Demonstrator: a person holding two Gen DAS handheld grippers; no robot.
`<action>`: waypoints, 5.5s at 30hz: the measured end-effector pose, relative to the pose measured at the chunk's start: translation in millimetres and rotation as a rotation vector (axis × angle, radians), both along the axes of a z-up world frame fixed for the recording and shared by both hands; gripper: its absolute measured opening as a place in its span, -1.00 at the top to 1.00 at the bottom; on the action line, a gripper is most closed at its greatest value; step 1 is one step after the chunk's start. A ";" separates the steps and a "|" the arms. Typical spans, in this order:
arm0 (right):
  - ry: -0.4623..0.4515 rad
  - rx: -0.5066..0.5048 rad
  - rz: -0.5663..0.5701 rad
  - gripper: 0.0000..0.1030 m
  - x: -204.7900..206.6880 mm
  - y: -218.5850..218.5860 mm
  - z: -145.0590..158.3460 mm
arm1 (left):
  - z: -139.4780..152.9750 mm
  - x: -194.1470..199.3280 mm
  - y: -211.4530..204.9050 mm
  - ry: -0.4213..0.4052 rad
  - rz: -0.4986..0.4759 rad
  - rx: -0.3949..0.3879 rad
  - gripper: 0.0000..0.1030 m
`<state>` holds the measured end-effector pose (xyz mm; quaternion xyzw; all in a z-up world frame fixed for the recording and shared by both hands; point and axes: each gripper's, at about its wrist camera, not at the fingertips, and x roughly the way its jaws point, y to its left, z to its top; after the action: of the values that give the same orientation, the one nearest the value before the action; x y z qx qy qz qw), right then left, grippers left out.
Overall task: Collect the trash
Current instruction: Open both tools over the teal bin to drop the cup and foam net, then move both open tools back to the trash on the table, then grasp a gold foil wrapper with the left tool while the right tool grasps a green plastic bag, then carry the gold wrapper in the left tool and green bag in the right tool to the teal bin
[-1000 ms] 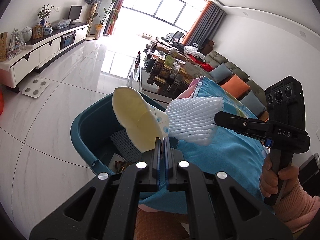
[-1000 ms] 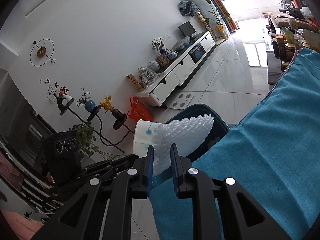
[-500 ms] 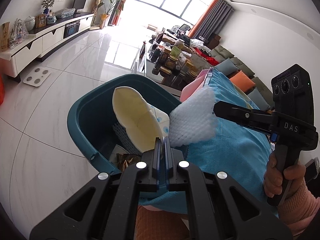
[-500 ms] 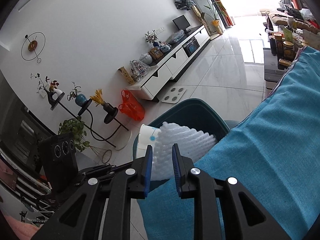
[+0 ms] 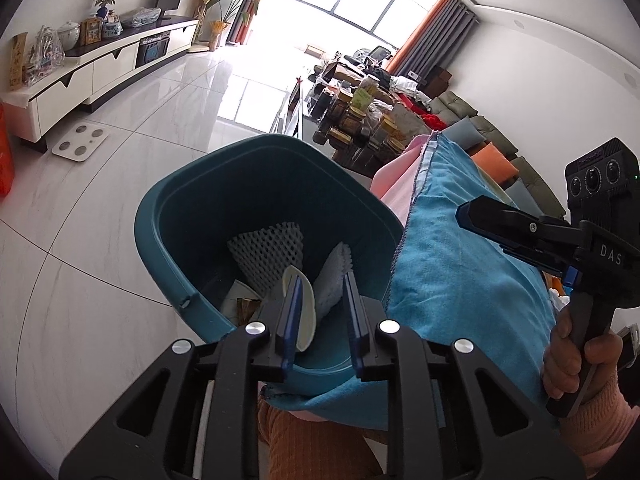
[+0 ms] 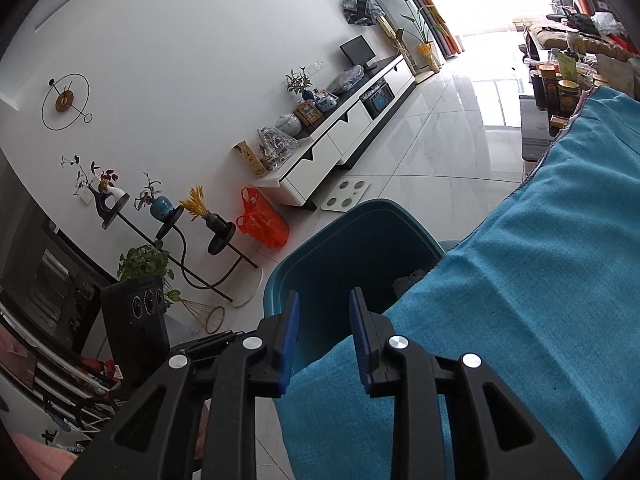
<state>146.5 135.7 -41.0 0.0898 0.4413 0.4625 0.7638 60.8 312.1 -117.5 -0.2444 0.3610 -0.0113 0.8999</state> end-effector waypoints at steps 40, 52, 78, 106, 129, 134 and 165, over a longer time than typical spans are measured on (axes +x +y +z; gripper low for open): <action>-0.255 -0.057 -0.682 0.08 -75.1 -342.1 50.1 | 63.4 51.8 -308.0 -0.186 -0.678 0.117 -0.30; -0.201 -0.144 -0.782 0.07 -16.3 -410.3 38.9 | 68.2 91.2 -349.3 -0.149 -0.721 0.149 -0.30; 0.034 -0.163 -0.747 0.23 80.9 -428.2 -14.5 | 53.8 216.7 -398.1 0.005 -0.787 0.194 -0.16; -0.117 -0.299 -0.713 0.36 97.4 -404.3 9.9 | 54.5 226.1 -408.3 0.022 -0.792 0.172 -0.07; -0.223 -0.267 -0.623 0.89 59.5 -385.0 39.2 | 61.3 199.8 -398.0 -0.027 -0.816 0.118 0.87; -0.261 -0.218 -0.613 0.89 40.4 -378.8 56.7 | 75.0 177.9 -375.6 -0.069 -0.783 0.123 0.88; -0.288 -0.076 -0.345 0.89 -44.5 -227.8 52.9 | 97.5 21.3 -179.6 -0.165 -0.512 0.081 0.88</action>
<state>102.1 -92.1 11.9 0.0683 0.3231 0.3160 0.8894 82.0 132.4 -20.0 -0.1070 0.3369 -0.2440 0.9031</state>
